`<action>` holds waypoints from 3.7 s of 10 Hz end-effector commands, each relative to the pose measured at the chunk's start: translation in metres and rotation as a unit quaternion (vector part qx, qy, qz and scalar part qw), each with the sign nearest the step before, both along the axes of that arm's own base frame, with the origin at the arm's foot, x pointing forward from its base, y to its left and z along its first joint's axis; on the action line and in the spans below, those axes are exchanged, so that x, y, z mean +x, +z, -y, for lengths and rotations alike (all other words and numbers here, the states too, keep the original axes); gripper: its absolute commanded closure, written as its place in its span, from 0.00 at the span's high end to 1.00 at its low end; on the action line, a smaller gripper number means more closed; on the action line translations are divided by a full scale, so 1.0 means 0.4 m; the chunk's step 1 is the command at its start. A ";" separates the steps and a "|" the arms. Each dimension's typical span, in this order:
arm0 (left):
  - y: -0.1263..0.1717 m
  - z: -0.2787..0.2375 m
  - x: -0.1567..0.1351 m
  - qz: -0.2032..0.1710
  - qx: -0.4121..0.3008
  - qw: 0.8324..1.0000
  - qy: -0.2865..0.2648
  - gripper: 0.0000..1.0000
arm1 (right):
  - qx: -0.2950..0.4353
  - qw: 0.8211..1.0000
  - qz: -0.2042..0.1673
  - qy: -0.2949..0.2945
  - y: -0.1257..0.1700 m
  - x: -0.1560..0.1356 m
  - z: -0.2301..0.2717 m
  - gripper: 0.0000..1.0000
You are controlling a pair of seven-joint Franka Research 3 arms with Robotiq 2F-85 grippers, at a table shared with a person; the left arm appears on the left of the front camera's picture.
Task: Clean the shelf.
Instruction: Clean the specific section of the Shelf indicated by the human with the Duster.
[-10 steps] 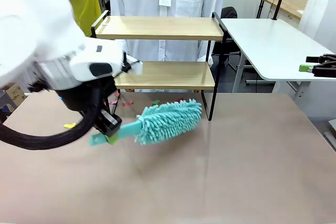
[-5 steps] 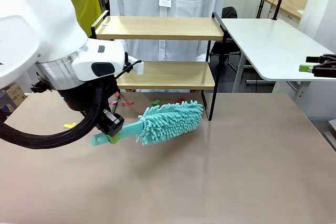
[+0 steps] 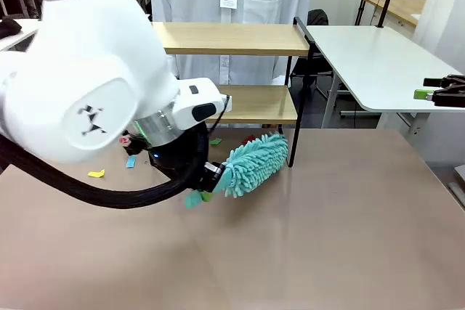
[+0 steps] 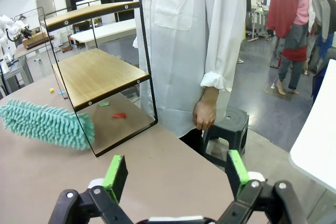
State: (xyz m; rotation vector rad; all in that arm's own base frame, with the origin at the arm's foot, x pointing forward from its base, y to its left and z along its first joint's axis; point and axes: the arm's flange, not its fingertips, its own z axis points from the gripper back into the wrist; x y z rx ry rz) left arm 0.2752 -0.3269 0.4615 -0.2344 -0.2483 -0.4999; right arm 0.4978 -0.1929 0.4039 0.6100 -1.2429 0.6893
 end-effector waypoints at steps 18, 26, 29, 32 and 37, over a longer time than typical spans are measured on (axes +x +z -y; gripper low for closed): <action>-0.281 0.358 0.128 0.075 -0.073 0.974 0.202 0.13 | -0.003 1.000 0.001 0.000 0.008 -0.001 0.000 1.00; -0.255 0.231 0.138 0.041 -0.043 0.973 0.222 0.13 | -0.003 1.000 0.001 0.000 0.008 -0.001 0.000 1.00; -0.253 0.117 0.157 0.045 0.013 0.967 0.250 0.13 | -0.003 1.000 0.001 0.000 0.008 -0.001 0.000 1.00; -0.242 -0.010 0.167 0.053 0.061 0.958 0.276 0.13 | -0.003 1.000 0.001 0.000 0.008 -0.001 0.000 1.00; -0.180 -0.173 0.174 0.129 0.170 0.923 0.320 0.13 | -0.003 1.000 0.001 0.000 0.008 -0.001 0.000 1.00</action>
